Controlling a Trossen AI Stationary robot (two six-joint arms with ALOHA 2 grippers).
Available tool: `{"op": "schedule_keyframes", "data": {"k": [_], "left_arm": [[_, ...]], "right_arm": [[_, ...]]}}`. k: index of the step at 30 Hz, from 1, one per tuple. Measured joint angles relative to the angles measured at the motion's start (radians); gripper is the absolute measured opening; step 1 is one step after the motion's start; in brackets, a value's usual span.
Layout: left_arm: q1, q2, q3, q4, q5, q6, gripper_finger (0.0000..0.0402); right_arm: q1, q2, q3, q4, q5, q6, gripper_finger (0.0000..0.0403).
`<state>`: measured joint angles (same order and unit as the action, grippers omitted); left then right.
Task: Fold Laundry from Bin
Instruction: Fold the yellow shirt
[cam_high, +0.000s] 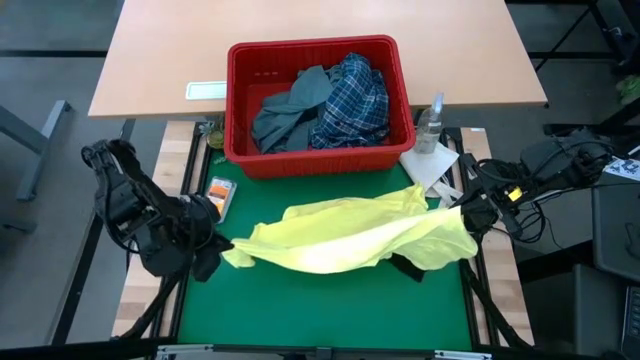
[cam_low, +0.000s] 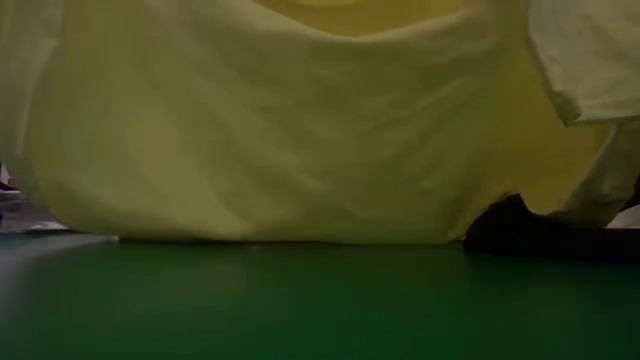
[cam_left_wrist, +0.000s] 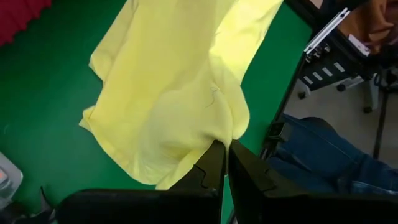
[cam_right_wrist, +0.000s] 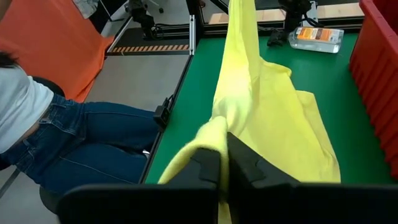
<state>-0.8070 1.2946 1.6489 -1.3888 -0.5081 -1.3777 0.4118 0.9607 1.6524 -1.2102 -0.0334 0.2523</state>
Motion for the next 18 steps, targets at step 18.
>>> {"op": "schedule_keyframes", "data": {"k": [18], "left_arm": [[-0.001,0.053,0.000,0.014,0.002,0.001,0.0014]], "right_arm": [[0.000,0.000,0.000,0.000,0.020,-0.008,0.0005]]}}
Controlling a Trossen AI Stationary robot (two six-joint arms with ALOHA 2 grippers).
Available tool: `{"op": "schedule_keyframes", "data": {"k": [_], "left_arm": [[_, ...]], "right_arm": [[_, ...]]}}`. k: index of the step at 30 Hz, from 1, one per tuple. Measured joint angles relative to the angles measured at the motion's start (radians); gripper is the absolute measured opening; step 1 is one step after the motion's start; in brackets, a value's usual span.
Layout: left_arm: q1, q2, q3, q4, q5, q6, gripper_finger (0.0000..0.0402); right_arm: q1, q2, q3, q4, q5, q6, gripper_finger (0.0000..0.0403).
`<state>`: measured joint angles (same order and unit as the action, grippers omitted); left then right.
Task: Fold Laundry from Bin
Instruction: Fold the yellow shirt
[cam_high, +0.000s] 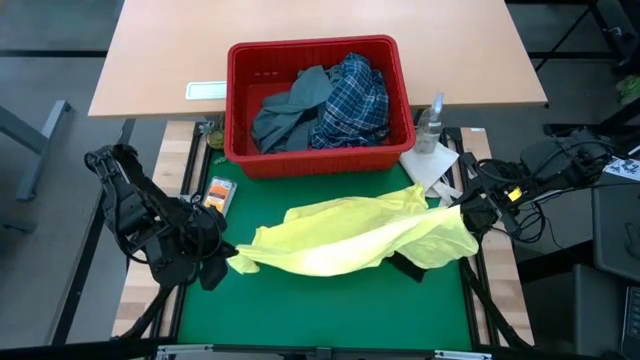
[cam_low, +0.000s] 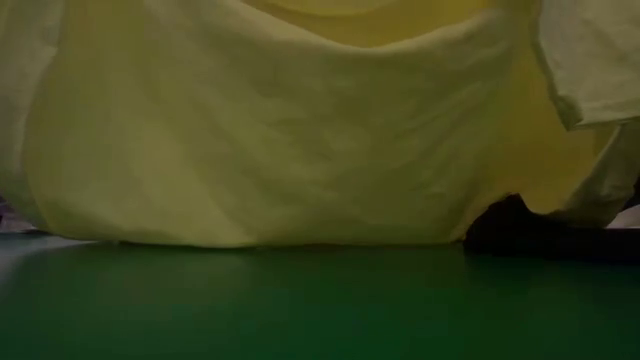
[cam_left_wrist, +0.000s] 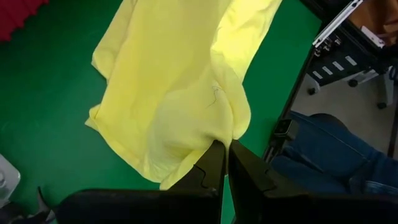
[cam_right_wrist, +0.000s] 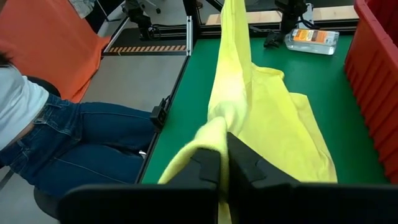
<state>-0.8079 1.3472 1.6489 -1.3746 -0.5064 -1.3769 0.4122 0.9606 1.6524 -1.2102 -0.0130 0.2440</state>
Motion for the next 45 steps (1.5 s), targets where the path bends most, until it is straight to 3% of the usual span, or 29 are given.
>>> {"op": "schedule_keyframes", "data": {"k": [8,13,20,26,34,40,45], "left_arm": [[0.014,-0.004,0.028,-0.004,-0.016,0.081,0.0004],[0.004,-0.014,0.183,-0.005,-0.057,0.132,0.0002],[-0.032,-0.016,0.435,0.001,-0.239,0.229,0.0001],[-0.051,-0.015,0.562,0.065,-0.340,0.385,0.0001],[-0.100,-0.006,0.586,0.346,-0.322,0.681,0.0000],[-0.157,0.037,0.586,0.426,-0.322,0.684,0.0000],[-0.219,0.092,0.586,0.501,-0.324,0.681,0.0000]], "right_arm": [[0.000,0.000,0.000,0.059,0.035,-0.039,0.0005],[0.000,0.000,0.000,0.294,0.055,-0.122,0.0005],[0.000,-0.001,0.000,0.549,0.019,-0.200,0.0005],[0.000,0.000,0.000,0.701,-0.086,-0.253,0.0005],[0.001,0.009,0.000,0.932,-0.166,-0.279,0.0005],[0.005,0.043,0.000,0.922,-0.217,-0.277,0.0005],[0.095,0.089,-0.001,0.928,-0.188,-0.277,0.0005]]}}
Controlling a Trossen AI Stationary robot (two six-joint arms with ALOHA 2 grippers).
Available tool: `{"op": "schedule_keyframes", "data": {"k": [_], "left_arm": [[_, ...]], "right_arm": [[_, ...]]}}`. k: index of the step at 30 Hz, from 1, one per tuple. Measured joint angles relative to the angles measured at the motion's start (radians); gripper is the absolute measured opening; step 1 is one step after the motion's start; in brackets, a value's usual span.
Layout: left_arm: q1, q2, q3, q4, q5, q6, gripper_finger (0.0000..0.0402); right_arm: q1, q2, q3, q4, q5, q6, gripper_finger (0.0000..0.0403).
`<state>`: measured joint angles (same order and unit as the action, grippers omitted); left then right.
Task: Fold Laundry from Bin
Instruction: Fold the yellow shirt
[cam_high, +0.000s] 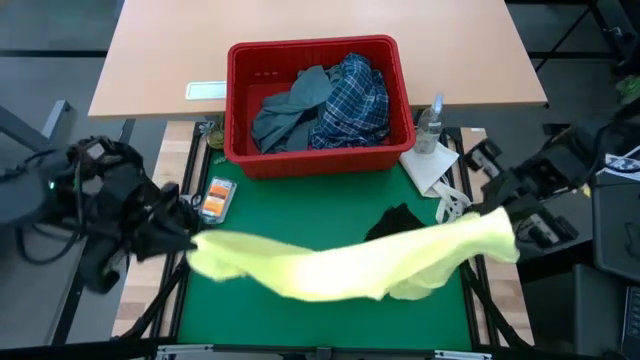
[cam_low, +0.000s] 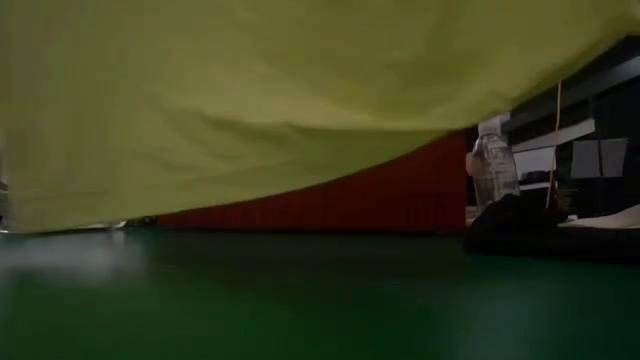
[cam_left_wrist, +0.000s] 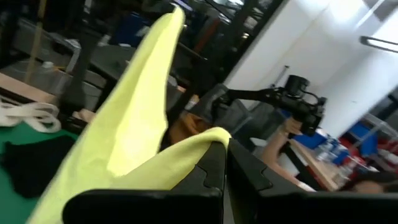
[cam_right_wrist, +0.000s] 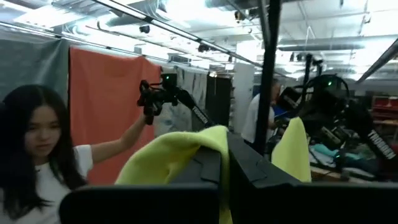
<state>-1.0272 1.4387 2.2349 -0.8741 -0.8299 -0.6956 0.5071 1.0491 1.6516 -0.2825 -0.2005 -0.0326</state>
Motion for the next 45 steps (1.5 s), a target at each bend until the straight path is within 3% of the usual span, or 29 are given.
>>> {"op": "schedule_keyframes", "data": {"k": [5,9,16,20,24,27,29,31,32,36,40,45], "left_arm": [[-0.085,0.044,0.000,0.077,-0.078,-0.002,0.0000],[-0.169,0.063,0.000,0.086,-0.194,-0.024,0.0000],[-0.278,0.067,-0.001,0.084,-0.453,-0.035,0.0000],[-0.293,0.053,-0.001,0.016,-0.614,-0.018,0.0000],[-0.284,0.033,-0.001,-0.171,-0.701,-0.022,0.0000],[-0.238,0.020,-0.001,-0.388,-0.701,-0.163,0.0000],[-0.202,0.015,-0.001,-0.560,-0.682,-0.348,0.0000],[-0.158,0.007,-0.003,-0.706,-0.617,-0.545,0.0000],[-0.128,-0.005,-0.021,-0.686,-0.572,-0.579,0.0000],[-0.025,-0.029,-0.076,-0.686,-0.435,-0.547,0.0000],[0.047,-0.024,-0.076,-0.680,-0.339,-0.578,0.0000],[0.066,-0.029,-0.076,-0.640,-0.318,-0.582,0.0000]], "right_arm": [[0.154,0.035,0.000,0.067,0.054,-0.005,0.0005],[0.297,0.048,0.002,0.107,0.175,-0.061,0.0005],[0.502,0.047,0.041,0.098,0.525,-0.249,0.0005],[0.528,0.035,0.064,0.050,0.752,-0.318,0.0005],[0.527,-0.002,0.066,-0.143,1.046,-0.306,0.0005],[0.527,-0.030,0.066,-0.359,1.322,-0.187,0.0005],[0.527,-0.052,0.066,-0.550,1.430,-0.027,0.0005],[0.527,-0.077,0.062,-0.756,1.464,0.192,0.0005],[0.527,-0.093,0.055,-0.863,1.469,0.309,0.0005],[0.527,-0.144,-0.003,-1.205,1.481,0.710,0.0005],[0.526,-0.159,-0.055,-1.245,1.461,0.841,0.0005],[0.527,-0.138,-0.056,-1.011,1.411,0.685,0.0005]]}}
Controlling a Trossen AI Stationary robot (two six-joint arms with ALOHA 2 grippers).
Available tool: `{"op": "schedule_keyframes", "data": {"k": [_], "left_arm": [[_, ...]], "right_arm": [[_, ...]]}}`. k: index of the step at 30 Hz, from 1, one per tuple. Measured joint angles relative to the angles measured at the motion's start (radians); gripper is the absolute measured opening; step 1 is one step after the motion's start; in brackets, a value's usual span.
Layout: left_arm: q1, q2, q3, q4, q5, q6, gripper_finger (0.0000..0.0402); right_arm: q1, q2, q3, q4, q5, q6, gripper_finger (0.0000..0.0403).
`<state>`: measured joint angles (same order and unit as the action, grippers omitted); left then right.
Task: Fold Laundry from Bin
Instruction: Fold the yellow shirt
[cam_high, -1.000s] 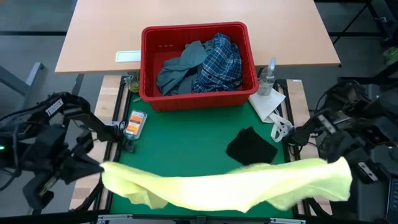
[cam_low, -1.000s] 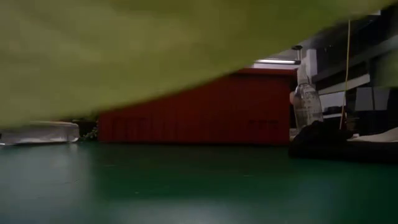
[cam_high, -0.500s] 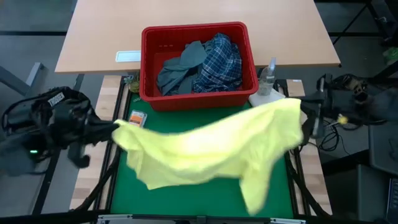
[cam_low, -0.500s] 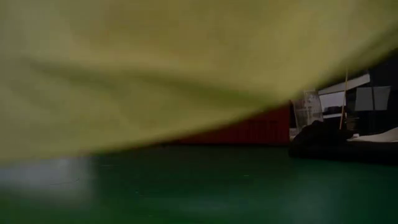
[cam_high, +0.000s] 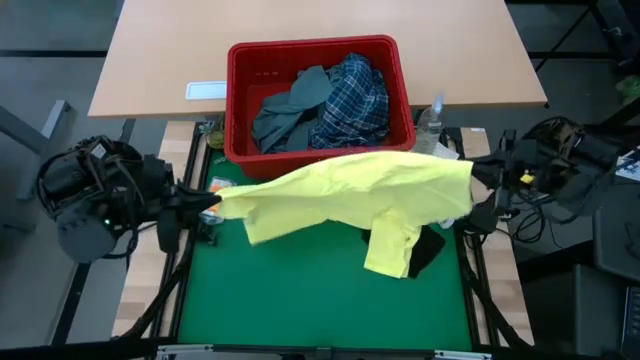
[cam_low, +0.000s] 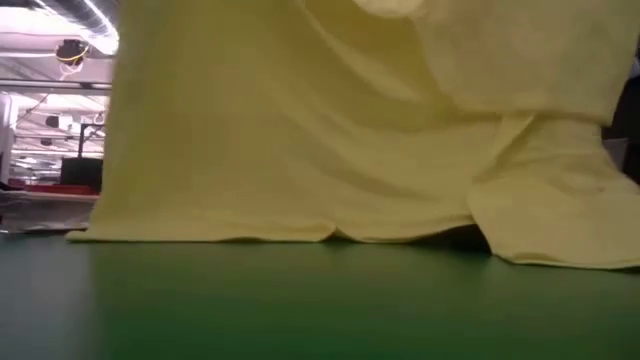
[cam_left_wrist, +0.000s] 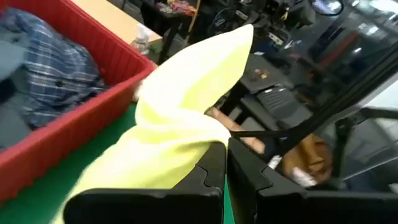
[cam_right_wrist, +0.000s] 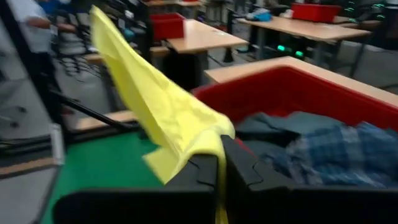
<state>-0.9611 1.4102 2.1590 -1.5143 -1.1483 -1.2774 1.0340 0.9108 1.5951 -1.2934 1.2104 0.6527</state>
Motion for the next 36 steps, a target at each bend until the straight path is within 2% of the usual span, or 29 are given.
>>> {"op": "schedule_keyframes", "data": {"k": [4,7,10,16,23,26,36], "left_arm": [[-0.032,-0.005,0.000,0.171,0.005,0.103,0.0000],[-0.073,-0.001,0.000,0.372,0.016,0.256,0.0000],[-0.110,0.023,0.001,0.573,0.018,0.427,0.0000],[-0.185,0.098,0.001,0.862,0.011,0.649,0.0000],[-0.255,0.198,0.001,1.019,-0.018,0.685,0.0000],[-0.288,0.233,0.001,1.075,-0.060,0.686,0.0000],[-0.372,0.281,0.000,1.110,-0.260,0.685,0.0000]], "right_arm": [[0.000,0.032,0.002,0.349,-0.092,-0.310,0.0005],[0.000,0.080,0.002,0.607,-0.205,-0.537,0.0005],[0.000,0.137,0.002,0.785,-0.322,-0.672,0.0005],[0.001,0.233,0.002,0.957,-0.511,-0.714,0.0005],[0.007,0.316,0.003,1.119,-0.702,-0.716,0.0005],[0.065,0.344,0.036,1.122,-0.674,-0.751,0.0005],[0.295,0.473,0.163,1.129,-0.235,-0.892,0.0005]]}}
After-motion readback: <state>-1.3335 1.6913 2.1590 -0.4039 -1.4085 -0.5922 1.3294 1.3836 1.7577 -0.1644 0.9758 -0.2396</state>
